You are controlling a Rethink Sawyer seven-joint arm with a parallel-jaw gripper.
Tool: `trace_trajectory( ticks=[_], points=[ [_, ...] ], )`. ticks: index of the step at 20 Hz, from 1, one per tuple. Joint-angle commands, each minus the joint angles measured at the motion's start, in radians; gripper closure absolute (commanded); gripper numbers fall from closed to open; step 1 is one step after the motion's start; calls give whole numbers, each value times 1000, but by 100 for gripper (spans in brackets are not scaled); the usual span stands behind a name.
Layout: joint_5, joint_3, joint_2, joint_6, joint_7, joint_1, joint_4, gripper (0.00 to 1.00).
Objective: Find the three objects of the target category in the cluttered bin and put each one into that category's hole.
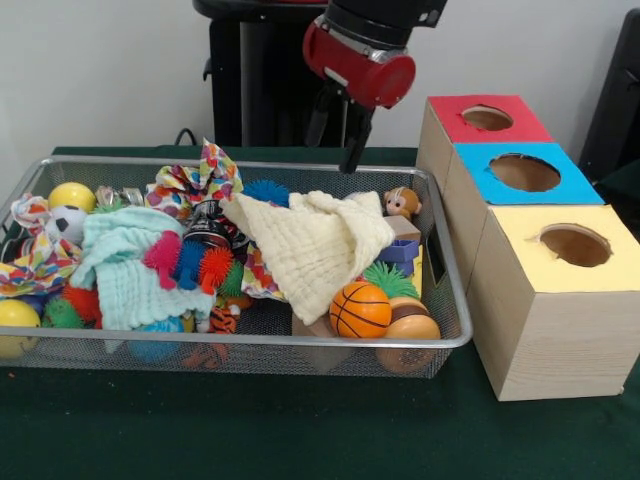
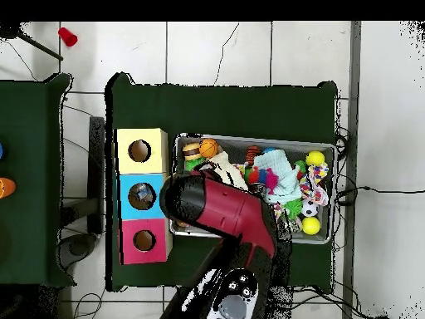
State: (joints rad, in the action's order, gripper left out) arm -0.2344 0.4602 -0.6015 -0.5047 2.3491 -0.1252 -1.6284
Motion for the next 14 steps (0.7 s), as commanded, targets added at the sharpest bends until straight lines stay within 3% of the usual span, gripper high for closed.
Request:
trace_trajectory(
  ticks=[1,14],
  points=[
    [91,-161,-16,44,-70,56,-122,0],
    [211,-206,-28,89,-66,164,-181,0]
  ],
)
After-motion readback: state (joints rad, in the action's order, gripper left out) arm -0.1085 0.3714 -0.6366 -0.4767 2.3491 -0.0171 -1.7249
